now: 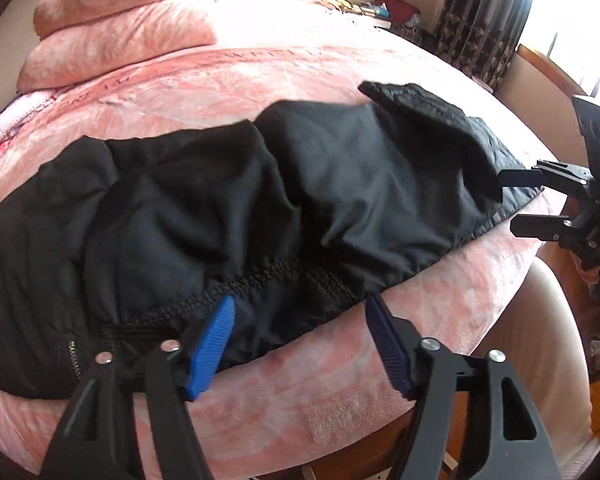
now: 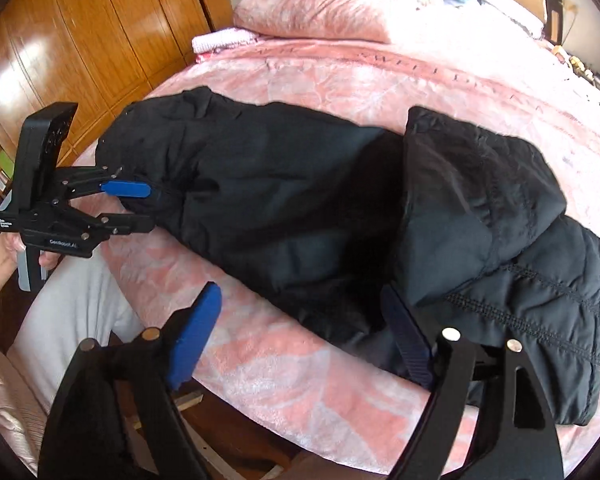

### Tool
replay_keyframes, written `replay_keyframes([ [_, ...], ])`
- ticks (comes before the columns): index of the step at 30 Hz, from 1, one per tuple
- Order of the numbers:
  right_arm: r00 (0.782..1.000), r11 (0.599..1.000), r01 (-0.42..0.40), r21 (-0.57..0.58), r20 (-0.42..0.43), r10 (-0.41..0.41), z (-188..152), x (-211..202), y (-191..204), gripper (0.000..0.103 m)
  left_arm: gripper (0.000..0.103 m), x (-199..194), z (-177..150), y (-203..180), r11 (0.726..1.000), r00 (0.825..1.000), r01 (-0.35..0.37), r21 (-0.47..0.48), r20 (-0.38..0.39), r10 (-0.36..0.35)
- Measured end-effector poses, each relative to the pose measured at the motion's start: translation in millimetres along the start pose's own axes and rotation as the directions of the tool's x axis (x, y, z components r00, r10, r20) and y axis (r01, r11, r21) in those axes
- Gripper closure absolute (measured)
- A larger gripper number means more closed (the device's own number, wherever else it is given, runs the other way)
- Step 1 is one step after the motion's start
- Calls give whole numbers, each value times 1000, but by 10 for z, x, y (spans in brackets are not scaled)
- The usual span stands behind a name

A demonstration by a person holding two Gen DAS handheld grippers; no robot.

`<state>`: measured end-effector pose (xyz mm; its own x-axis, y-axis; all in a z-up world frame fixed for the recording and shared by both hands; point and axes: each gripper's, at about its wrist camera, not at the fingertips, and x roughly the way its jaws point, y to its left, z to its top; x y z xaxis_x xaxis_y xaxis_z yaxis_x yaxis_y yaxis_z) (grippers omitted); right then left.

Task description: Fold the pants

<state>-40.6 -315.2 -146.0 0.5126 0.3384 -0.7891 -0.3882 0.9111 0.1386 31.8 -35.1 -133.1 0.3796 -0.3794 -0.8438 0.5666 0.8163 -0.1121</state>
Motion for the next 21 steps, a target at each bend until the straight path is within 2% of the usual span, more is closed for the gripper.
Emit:
replay_keyframes([
  [2, 999, 1000, 21, 13, 27, -22, 55, -167, 19, 20, 30, -157, 55, 63, 999, 999, 20, -36, 33, -19],
  [3, 998, 999, 29, 31, 45, -31, 104, -243, 3, 20, 24, -214, 89, 82, 998, 999, 6, -58, 44, -3],
  [4, 996, 997, 52, 48, 69, -55, 172, -311, -7, 20, 18, -249, 132, 99, 997, 998, -14, -74, 54, 18],
  [7, 978, 980, 184, 74, 82, -190, 483, -283, -52, 20, 17, -213, 298, 120, 989, 992, -110, -95, 57, 116],
  [9, 958, 955, 279, 99, 38, -283, 691, -99, -145, 20, 17, -125, 393, 110, 980, 983, -172, -104, 48, 178],
  [11, 942, 933, 334, 133, -24, -334, 855, 150, -242, 20, 17, -38, 449, 98, 978, 985, -158, -136, 43, 165],
  [13, 936, 922, 351, 165, -79, -342, 982, 406, -337, 21, 17, 36, 447, 79, 976, 988, -141, -167, 37, 149],
  [15, 903, 888, 425, 178, -155, -401, 1060, 665, -445, 30, 17, 120, 444, 28, 977, 989, -141, -161, 25, 146],
  [18, 832, 824, 539, 175, -264, -488, 1079, 954, -601, 43, 17, 257, 405, -29, 977, 988, -153, -149, -7, 154],
  [19, 823, 815, 551, 179, -278, -495, 1059, 999, -652, 46, 17, 303, 385, -34, 977, 988, -154, -148, -20, 153],
  [20, 821, 812, 554, 182, -284, -496, 1033, 1027, -682, 55, 17, 350, 366, -35, 977, 988, -151, -151, -32, 148],
  [21, 817, 808, 559, 185, -288, -499, 1023, 1032, -713, 72, 17, 397, 347, -27, 976, 989, -149, -158, -46, 143],
])
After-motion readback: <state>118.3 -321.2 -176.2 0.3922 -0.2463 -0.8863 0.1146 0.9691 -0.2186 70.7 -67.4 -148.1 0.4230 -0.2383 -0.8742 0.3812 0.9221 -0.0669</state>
